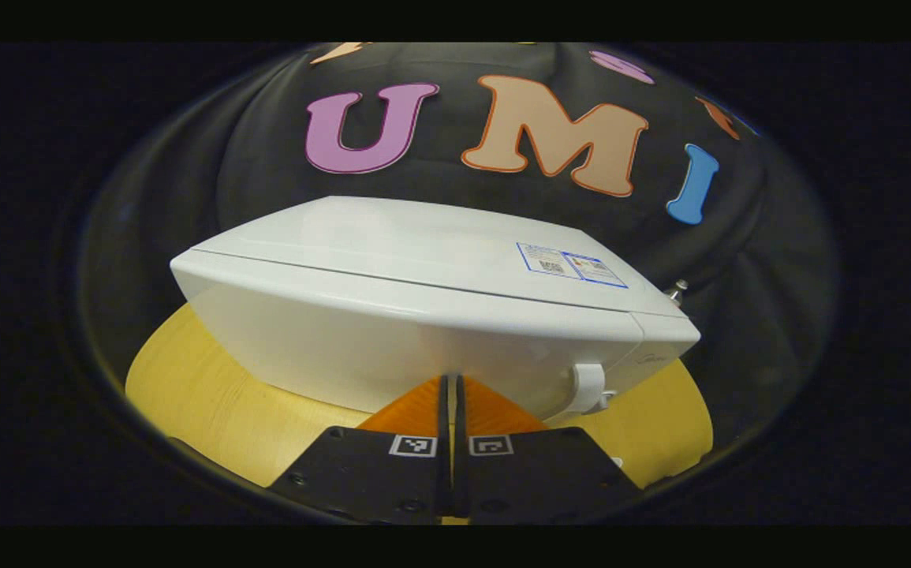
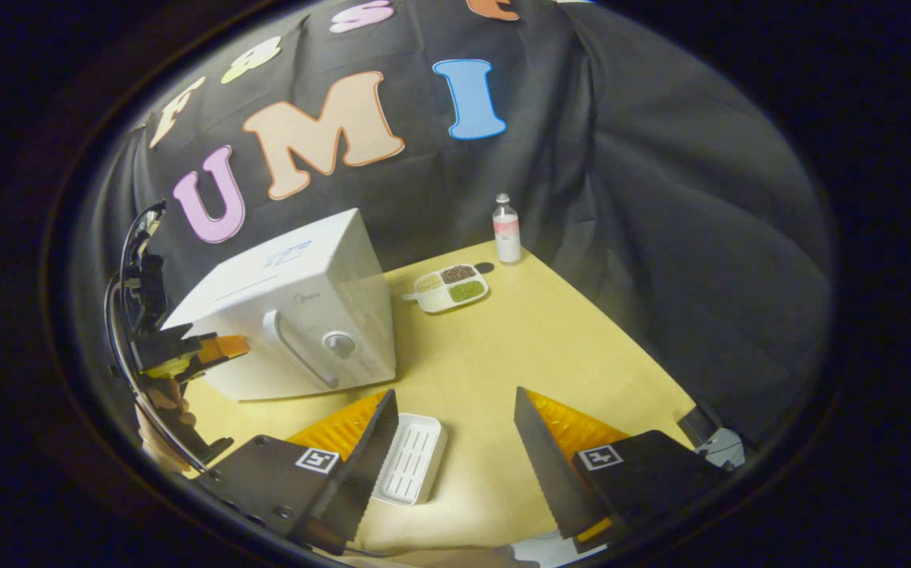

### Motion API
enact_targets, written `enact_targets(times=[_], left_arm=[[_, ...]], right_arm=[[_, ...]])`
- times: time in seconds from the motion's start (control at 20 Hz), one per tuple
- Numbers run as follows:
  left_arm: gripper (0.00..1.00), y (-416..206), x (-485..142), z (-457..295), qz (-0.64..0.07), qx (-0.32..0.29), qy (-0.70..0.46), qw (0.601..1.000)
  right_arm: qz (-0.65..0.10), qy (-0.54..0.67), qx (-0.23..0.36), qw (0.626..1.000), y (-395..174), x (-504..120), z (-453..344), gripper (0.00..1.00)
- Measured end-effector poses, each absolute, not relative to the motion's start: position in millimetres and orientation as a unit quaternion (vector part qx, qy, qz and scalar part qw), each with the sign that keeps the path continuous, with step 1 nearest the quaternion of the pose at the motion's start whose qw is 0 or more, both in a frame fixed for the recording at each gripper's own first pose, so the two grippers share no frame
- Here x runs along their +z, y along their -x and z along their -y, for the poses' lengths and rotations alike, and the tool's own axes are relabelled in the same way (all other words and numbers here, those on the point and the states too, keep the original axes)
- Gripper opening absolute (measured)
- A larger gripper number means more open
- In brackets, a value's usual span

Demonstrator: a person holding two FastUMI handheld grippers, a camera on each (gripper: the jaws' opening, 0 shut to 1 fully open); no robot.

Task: Open the microwave oven with the left hand, put the food in, and close the microwave oven.

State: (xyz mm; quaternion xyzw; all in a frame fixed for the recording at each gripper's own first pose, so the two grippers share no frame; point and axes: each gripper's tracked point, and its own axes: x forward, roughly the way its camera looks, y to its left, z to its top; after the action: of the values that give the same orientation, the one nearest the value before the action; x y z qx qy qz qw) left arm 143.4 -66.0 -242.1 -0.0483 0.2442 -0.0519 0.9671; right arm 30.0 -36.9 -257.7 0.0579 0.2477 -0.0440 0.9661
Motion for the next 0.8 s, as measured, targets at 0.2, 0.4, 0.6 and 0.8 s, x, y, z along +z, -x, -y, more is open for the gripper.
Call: enact_targets(times=[0.2, 0.4, 0.6, 0.8], left_arm=[[0.01, -133.0, -218.4, 62.0, -0.221, -0.074, 0.013, 0.972], [0.01, -109.2, -186.1, 58.5, -0.187, -0.071, 0.007, 0.98], [0.05, -83.0, -156.8, 58.0, -0.159, -0.06, 0.013, 0.985], [0.51, -61.7, -131.4, 50.8, -0.128, -0.041, 0.003, 0.991]], right_arm=[[-0.226, -0.045, -0.021, 0.973, -37.3, -236.8, 28.9, 0.94], [-0.201, -0.022, 0.007, 0.979, -45.9, -209.5, 23.4, 0.94], [-0.173, -0.018, 0.041, 0.984, -57.0, -179.2, 18.5, 0.9], [-0.137, -0.013, 0.066, 0.988, -64.3, -143.5, 16.1, 0.89]])
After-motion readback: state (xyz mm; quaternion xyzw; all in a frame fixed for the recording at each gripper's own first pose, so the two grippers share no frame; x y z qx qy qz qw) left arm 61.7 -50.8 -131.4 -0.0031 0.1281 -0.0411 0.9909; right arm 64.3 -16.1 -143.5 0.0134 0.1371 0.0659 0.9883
